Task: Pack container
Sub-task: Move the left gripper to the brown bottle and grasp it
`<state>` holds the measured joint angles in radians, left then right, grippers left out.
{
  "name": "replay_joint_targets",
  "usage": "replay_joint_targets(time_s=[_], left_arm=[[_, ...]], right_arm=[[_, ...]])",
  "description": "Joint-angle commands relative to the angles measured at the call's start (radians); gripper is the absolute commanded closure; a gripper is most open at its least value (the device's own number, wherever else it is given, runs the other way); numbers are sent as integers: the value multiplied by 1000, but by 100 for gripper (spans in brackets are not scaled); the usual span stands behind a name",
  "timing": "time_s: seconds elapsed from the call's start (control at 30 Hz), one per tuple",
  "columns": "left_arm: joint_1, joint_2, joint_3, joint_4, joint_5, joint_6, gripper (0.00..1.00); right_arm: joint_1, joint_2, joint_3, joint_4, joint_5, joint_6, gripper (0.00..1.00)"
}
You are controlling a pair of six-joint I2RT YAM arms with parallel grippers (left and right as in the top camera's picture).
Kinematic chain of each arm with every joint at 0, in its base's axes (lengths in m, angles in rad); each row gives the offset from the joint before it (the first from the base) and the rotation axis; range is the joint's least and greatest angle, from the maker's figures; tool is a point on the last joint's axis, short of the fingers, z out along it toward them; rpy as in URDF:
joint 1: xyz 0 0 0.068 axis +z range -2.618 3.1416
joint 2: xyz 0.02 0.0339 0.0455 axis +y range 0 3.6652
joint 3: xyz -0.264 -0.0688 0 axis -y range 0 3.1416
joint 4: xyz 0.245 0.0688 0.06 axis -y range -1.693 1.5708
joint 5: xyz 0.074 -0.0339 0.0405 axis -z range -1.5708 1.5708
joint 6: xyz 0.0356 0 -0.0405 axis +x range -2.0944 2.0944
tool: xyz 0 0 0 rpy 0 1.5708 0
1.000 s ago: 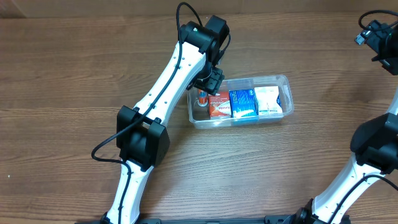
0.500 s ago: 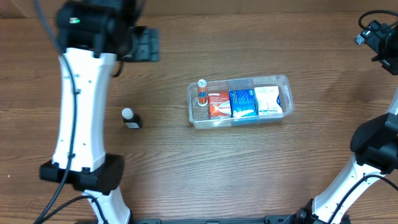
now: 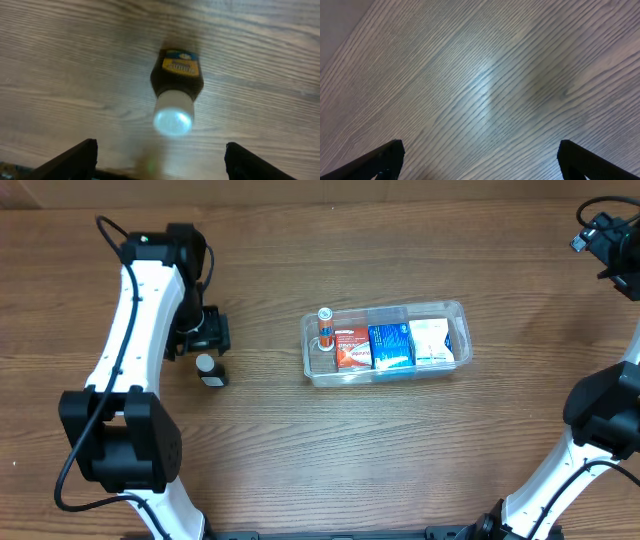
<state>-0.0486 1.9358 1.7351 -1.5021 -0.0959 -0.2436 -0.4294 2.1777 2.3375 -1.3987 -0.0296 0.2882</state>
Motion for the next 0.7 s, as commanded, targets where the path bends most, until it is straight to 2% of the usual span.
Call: replay_joint_targets(time_s=[0.0, 0.13, 0.27, 0.3, 0.37, 0.53, 0.67], left_arm=[[-2, -4, -119, 109, -10, 66, 19], [-2, -2, -185, 249, -6, 101, 24], [-2, 0, -203, 292, 67, 132, 37], [-2, 0, -207, 286, 71, 131, 45], [-2, 0, -207, 266, 71, 132, 51], [-2, 0, -206, 224, 43, 132, 43], [-2, -1, -206, 172, 34, 131, 44]], right_arm=[[2, -33, 19, 2, -2, 4, 0], [2, -33, 19, 2, -2, 4, 0], [2, -33, 19, 2, -2, 4, 0], [2, -33, 19, 2, -2, 4, 0], [2, -33, 19, 2, -2, 4, 0], [2, -33, 19, 2, -2, 4, 0], [2, -33, 19, 2, -2, 4, 0]])
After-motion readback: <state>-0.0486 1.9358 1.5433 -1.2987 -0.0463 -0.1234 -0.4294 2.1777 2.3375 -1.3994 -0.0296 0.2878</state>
